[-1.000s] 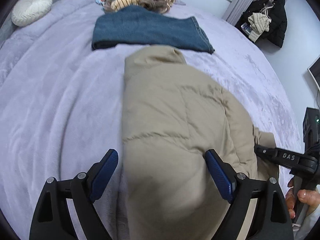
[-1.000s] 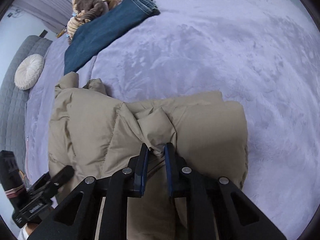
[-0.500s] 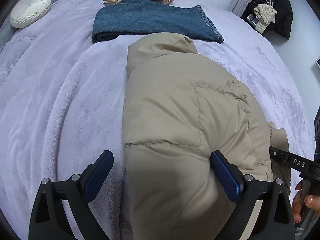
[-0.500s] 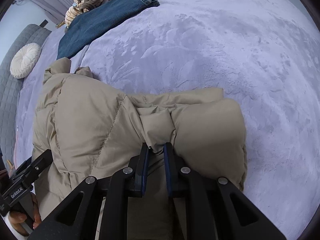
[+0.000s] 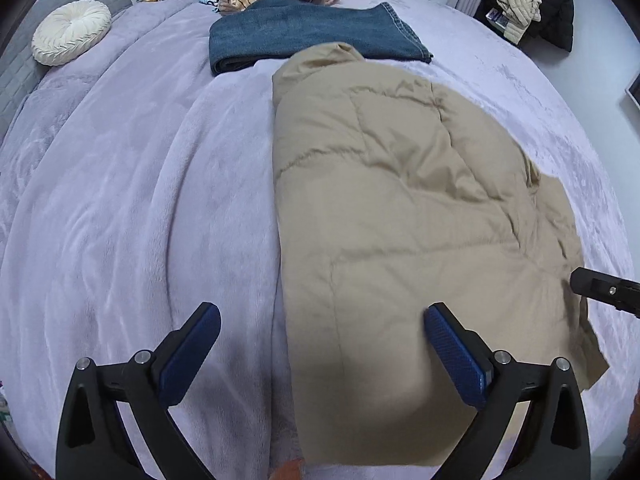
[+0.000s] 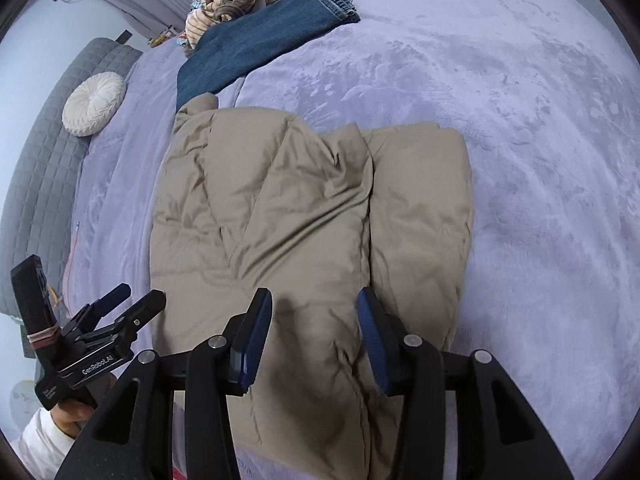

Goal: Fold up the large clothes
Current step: 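Pull both tools back from the folded jacket bundle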

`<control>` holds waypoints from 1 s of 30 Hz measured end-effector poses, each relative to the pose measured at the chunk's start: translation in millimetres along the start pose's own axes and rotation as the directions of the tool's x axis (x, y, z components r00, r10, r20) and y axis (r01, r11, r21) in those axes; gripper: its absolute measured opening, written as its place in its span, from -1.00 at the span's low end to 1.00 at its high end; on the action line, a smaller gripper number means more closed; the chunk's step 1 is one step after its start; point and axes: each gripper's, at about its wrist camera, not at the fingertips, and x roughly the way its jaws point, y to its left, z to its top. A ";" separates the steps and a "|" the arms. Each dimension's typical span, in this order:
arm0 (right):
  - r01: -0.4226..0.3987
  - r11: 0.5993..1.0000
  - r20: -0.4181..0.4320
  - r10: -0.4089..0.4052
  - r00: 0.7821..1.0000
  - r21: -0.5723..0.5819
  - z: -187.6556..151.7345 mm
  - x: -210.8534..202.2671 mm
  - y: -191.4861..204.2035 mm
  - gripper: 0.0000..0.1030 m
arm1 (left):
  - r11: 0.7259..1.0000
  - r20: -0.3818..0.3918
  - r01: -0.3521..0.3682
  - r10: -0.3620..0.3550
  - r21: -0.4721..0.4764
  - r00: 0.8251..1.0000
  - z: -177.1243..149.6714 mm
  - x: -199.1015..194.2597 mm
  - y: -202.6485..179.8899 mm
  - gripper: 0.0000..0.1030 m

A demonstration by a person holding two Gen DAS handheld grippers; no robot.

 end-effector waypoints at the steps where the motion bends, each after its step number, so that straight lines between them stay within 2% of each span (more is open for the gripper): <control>1: 0.009 1.000 -0.004 -0.009 1.000 -0.004 -7.1 -2.5 1.1 -0.06 | 1.000 -0.020 -0.011 0.011 0.007 1.000 -6.6 3.3 -1.5 1.00; 4: 0.037 0.999 -0.024 -0.037 0.999 -0.009 -28.3 -6.1 3.0 -0.06 | 0.999 -0.051 -0.037 0.037 0.014 0.998 -17.7 6.8 -3.3 1.00; 12: 0.088 0.994 -0.105 -0.081 0.991 0.061 -64.2 17.2 -14.6 -0.08 | 0.999 -0.085 -0.033 0.032 -0.010 0.996 -24.8 -4.1 -0.2 0.99; 18: 0.108 0.991 -0.126 -0.098 0.987 0.074 -68.1 17.6 -15.0 -0.07 | 0.998 -0.112 -0.030 0.025 -0.050 0.993 -34.7 -12.1 8.0 0.99; 30: 0.117 0.990 -0.112 -0.107 0.988 0.084 -74.6 -13.1 -4.2 -0.02 | 0.997 -0.095 -0.070 0.066 -0.036 0.993 -49.8 -42.3 6.7 0.99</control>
